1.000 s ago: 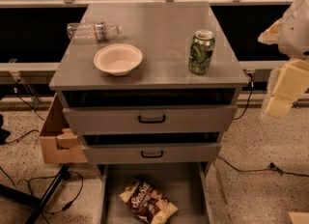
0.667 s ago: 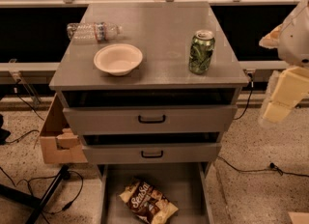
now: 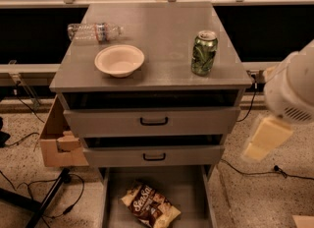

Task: Pick brown chip bag from bottom drawer and place on counter

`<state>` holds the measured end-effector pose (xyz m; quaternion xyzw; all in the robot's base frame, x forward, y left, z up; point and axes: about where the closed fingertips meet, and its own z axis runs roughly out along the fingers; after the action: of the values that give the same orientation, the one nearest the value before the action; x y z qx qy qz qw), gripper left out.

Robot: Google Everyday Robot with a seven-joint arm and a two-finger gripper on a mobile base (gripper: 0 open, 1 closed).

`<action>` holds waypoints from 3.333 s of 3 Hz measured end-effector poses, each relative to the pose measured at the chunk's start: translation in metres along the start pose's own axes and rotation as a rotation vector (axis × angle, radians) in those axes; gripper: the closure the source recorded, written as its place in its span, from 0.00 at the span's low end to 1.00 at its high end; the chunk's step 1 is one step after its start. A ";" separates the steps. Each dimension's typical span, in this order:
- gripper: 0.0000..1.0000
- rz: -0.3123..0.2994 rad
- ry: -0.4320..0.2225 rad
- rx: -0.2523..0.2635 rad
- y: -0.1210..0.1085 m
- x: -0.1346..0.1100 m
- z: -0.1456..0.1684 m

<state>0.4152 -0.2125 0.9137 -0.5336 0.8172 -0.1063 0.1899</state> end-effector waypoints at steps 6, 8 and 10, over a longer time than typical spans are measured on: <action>0.00 0.331 -0.105 -0.073 0.130 0.053 0.237; 0.00 0.536 -0.253 -0.185 0.182 0.048 0.351; 0.00 0.594 -0.309 -0.231 0.196 0.033 0.398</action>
Offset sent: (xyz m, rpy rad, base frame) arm -0.0264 -0.0318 -0.1962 0.0411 -0.1457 -0.2325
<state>0.4092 -0.1510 0.4731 -0.3002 0.9050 0.1290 0.2723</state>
